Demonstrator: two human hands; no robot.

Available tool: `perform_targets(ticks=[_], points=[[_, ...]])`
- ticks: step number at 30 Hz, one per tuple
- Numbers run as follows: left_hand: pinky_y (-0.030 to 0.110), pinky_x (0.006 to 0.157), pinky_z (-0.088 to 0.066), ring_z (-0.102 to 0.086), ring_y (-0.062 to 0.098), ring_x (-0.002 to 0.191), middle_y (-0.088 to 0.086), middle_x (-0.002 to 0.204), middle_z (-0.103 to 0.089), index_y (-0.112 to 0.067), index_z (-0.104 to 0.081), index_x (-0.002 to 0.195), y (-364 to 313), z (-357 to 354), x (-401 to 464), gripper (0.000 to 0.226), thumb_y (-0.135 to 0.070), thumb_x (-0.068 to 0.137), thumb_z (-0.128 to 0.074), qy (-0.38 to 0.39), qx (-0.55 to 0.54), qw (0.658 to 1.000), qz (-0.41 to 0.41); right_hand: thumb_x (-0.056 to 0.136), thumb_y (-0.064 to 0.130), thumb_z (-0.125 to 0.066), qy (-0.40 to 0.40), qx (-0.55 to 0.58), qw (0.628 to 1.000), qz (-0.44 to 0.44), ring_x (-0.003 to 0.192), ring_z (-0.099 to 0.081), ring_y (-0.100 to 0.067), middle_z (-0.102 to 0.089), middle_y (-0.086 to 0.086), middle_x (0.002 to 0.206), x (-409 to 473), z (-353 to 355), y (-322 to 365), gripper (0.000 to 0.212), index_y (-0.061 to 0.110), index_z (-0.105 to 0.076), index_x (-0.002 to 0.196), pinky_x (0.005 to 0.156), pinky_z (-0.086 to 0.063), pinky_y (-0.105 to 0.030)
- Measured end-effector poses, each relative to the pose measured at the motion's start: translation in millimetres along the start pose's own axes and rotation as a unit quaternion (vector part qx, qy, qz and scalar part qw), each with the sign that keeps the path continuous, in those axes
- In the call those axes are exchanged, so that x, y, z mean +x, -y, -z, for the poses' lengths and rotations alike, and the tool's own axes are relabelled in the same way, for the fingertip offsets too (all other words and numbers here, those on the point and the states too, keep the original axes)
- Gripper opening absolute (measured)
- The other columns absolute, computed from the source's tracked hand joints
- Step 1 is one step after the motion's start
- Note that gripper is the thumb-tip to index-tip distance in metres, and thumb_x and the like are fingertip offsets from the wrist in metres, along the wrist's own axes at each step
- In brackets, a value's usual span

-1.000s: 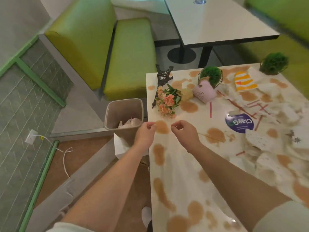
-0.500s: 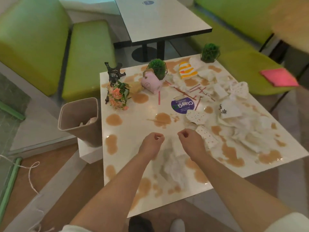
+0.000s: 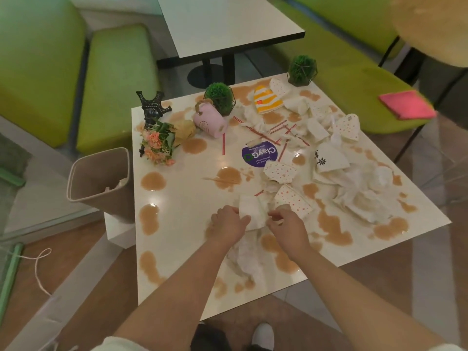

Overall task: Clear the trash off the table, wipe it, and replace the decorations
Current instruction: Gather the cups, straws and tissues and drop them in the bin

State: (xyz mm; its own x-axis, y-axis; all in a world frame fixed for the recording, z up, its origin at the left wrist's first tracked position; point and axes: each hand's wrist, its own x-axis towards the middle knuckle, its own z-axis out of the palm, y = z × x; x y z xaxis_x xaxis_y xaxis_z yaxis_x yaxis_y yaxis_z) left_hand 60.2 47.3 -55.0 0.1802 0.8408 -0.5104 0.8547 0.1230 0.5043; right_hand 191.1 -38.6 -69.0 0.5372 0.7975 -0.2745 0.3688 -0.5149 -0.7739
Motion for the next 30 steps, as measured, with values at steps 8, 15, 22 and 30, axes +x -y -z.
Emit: perform_targets(ticks=[8, 15, 22, 30], points=[[0.024, 0.065, -0.043, -0.052, 0.006, 0.074, -0.004, 0.093, -0.049, -0.015, -0.034, 0.111, 23.1, 17.7, -6.4, 0.031, -0.011, 0.093, -0.060, -0.094, -0.241, 0.965, -0.030, 0.085, 0.032, -0.070, 0.091, 0.050, 0.994, 0.033, 0.087, -0.055, -0.008, -0.055, 0.016, 0.111, -27.5, -13.6, 21.7, 0.040, 0.033, -0.057, 0.122, 0.072, -0.045, -0.021], [0.041, 0.075, -0.057, -0.063, 0.024, 0.086, 0.003, 0.103, -0.057, -0.016, -0.041, 0.132, 48.3, 36.2, -8.8, 0.043, -0.012, 0.094, -0.059, -0.109, -0.302, 0.947, -0.009, 0.076, 0.042, -0.072, 0.226, -0.217, 0.938, 0.146, 0.113, -0.034, -0.011, -0.041, 0.015, 0.121, -38.0, -33.7, 7.4, 0.061, 0.045, -0.049, 0.133, 0.093, -0.041, -0.029], [0.033, 0.084, -0.049, -0.065, 0.026, 0.096, -0.002, 0.101, -0.061, -0.012, -0.054, 0.126, 76.0, 57.4, -3.9, 0.039, -0.011, 0.088, -0.065, -0.106, -0.326, 0.939, 0.027, 0.095, 0.026, -0.053, 0.151, -0.184, 0.965, 0.111, 0.104, -0.041, -0.014, -0.058, 0.011, 0.105, -25.0, -50.1, 22.3, 0.017, 0.029, -0.064, 0.107, 0.079, -0.044, -0.031], [0.042, 0.084, -0.057, -0.059, 0.024, 0.102, -0.001, 0.110, -0.056, -0.023, -0.049, 0.125, 109.2, 123.6, 17.6, 0.027, -0.033, 0.100, -0.051, -0.106, -0.438, 0.891, 0.059, 0.099, 0.025, -0.054, 0.089, 0.011, 0.992, 0.089, 0.079, -0.054, -0.005, -0.060, 0.005, 0.096, -0.5, -97.3, 110.4, 0.010, 0.021, -0.063, 0.101, 0.061, -0.037, -0.016]])
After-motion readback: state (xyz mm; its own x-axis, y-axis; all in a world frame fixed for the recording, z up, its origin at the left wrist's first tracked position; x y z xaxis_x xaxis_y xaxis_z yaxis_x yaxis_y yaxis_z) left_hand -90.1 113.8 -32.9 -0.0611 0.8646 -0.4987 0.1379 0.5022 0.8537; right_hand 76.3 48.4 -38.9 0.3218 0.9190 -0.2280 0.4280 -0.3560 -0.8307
